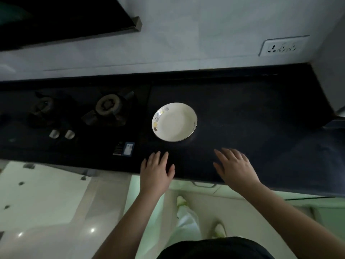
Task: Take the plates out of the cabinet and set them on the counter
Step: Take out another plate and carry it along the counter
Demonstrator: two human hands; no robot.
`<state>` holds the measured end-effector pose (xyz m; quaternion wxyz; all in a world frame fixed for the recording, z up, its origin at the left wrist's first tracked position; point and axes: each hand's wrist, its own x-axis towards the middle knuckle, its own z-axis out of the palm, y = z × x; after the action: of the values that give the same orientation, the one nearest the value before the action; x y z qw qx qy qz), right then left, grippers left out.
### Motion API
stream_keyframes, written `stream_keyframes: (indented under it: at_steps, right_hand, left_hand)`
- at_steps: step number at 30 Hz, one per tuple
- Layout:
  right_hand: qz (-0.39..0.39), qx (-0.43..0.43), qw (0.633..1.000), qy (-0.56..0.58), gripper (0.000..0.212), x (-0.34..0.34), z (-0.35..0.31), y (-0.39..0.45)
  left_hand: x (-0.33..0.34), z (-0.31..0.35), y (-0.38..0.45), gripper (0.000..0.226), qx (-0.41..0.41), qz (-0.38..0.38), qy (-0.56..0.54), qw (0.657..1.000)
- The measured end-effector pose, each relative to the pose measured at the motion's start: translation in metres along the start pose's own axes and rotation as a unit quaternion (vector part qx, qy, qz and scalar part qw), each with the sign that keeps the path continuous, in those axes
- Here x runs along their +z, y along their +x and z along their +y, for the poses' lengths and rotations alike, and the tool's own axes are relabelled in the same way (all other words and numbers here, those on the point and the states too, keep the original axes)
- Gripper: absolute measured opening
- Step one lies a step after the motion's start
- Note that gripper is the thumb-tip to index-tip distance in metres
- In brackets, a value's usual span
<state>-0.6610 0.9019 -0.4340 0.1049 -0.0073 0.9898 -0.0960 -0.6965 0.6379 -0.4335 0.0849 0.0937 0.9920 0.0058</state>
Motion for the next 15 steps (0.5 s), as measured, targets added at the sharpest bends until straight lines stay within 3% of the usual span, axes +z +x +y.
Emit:
stream_keyframes:
  at_steps: [4,7,15]
  right_hand:
    - [0.004,-0.031,0.999,-0.004,0.057,-0.004,-0.008,-0.014]
    - [-0.004,-0.065,0.998,0.0,0.057,-0.009,-0.032,-0.018]
    - [-0.012,-0.21,0.978,0.0,0.058,-0.007,-0.148,-0.053]
  left_hand:
    - [-0.001,-0.002,-0.044,0.062,-0.037,0.011,0.005,0.999]
    - [0.003,-0.02,-0.081,0.064,-0.112,-0.005,0.002,0.994]
    - [-0.01,-0.094,-0.215,0.063,-0.287,0.046,-0.035,0.956]
